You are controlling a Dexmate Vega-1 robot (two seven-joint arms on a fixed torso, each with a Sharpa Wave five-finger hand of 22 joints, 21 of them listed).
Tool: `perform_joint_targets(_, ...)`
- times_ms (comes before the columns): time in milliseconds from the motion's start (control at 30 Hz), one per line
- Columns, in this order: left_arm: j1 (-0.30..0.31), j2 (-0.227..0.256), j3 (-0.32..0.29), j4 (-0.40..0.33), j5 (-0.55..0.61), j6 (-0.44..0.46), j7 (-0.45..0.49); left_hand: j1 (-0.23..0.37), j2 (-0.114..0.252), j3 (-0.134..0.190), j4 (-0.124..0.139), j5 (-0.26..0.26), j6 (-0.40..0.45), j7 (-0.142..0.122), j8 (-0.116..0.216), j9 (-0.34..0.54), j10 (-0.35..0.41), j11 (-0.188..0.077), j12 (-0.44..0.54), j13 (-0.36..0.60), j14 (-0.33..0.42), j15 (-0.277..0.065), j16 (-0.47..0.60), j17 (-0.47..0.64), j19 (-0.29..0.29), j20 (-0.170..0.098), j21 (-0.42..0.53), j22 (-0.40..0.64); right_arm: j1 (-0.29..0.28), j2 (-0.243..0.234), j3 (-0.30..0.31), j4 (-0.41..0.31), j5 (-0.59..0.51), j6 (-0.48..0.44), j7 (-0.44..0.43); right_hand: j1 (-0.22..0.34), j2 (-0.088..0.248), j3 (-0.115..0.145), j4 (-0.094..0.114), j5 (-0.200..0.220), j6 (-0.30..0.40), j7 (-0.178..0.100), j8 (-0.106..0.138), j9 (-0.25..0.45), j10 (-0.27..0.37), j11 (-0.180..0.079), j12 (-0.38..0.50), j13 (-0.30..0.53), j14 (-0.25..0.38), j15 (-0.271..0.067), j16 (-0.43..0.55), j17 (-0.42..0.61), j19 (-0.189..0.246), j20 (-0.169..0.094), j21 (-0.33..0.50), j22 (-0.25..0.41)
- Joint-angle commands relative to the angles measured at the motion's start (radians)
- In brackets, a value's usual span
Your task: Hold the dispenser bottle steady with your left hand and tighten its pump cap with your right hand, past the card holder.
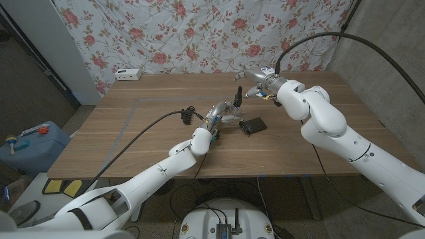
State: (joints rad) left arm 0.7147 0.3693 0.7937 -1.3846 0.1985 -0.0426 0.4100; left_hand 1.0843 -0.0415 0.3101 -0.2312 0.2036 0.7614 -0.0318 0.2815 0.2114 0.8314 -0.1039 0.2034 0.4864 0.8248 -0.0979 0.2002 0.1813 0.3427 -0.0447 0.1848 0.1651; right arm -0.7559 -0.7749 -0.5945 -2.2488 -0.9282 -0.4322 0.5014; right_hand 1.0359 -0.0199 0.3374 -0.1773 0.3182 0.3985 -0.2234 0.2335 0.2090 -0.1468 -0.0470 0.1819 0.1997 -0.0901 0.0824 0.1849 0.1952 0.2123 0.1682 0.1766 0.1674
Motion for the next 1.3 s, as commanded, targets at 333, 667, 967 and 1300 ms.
perform_joint_targets(333,0.004,0.004,0.002,-0.008,0.001,0.002,0.001,-0.106,0.137,0.092,0.089,0.005,0.18,-0.042,0.01,0.002,0.02,-0.01,0.006,-0.003,0.009,-0.062,-0.002,0.001,-0.002,-0.082,0.002,0.002,0.081,-0.009,-0.067,0.026,-0.019,-0.003,0.089,0.02,0.01,0.005,0.011,0.008,0.039,0.0,0.01,0.003,-0.012,-0.016,0.011,-0.001,-0.035,0.011,-0.003,0.0,-0.025,0.0,-0.002,0.0)
perform_joint_targets(667,0.009,0.008,-0.002,-0.017,0.002,0.005,0.005,-0.107,0.135,0.094,0.087,0.004,0.182,-0.044,0.01,0.001,0.021,-0.012,0.006,-0.005,0.009,-0.061,-0.003,0.001,-0.001,-0.083,0.002,0.002,0.101,0.007,-0.097,0.035,-0.083,-0.015,0.143,0.013,0.012,-0.002,0.021,0.007,0.056,0.0,0.012,0.002,-0.017,-0.013,0.011,-0.001,-0.05,0.018,-0.001,0.002,-0.034,-0.002,0.0,0.0)
perform_joint_targets(967,0.01,0.01,-0.002,-0.018,0.002,0.003,0.003,-0.109,0.134,0.095,0.086,0.003,0.189,-0.047,0.012,0.001,0.022,-0.014,0.006,-0.006,0.009,-0.062,-0.003,0.002,-0.002,-0.083,0.002,0.002,0.107,0.025,-0.104,0.036,-0.107,-0.028,0.202,0.004,0.013,-0.008,0.028,0.005,0.063,0.0,0.01,-0.001,-0.026,-0.003,0.01,-0.001,-0.06,0.026,0.001,0.004,-0.039,-0.003,0.001,0.0)
perform_joint_targets(1300,0.011,0.01,-0.004,-0.018,0.003,-0.001,0.004,-0.11,0.134,0.096,0.085,0.002,0.19,-0.044,0.011,0.001,0.025,-0.014,0.007,-0.008,0.01,-0.062,-0.002,0.002,-0.002,-0.084,0.002,0.002,0.114,0.042,-0.106,0.057,-0.105,-0.032,0.219,-0.009,0.014,-0.016,0.036,0.003,0.062,0.0,0.004,-0.004,-0.032,0.013,0.01,-0.001,-0.068,0.033,0.003,0.005,-0.04,0.001,0.003,0.0)
